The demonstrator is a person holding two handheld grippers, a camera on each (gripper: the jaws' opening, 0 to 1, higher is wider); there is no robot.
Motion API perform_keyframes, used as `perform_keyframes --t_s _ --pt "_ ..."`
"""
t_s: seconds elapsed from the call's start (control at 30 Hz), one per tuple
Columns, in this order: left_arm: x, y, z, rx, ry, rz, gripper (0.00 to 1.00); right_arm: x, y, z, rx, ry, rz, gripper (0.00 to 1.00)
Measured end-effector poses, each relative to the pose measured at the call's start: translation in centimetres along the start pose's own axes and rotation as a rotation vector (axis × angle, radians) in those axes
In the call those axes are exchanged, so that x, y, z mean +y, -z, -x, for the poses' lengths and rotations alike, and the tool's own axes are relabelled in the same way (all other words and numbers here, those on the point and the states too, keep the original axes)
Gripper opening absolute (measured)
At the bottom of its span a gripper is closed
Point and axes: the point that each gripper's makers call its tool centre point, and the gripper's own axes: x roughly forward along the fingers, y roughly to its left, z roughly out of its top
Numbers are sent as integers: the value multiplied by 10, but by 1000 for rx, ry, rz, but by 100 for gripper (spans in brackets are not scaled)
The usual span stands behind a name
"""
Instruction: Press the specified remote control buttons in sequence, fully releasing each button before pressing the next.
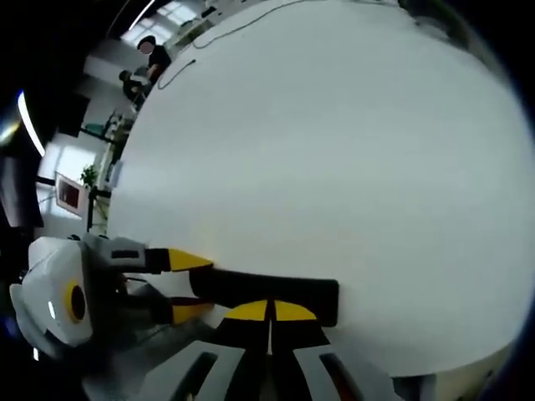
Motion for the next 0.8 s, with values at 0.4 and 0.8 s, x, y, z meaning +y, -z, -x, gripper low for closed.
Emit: perform_keyframes --t_s 0.4,0.8 --pt "1 0 -1 -4 1 12 25 -1 -1 -1 -8 10 26 0" --pt "1 0 -1 -7 1 12 25 -1 -2 -1 -15 3 10 0"
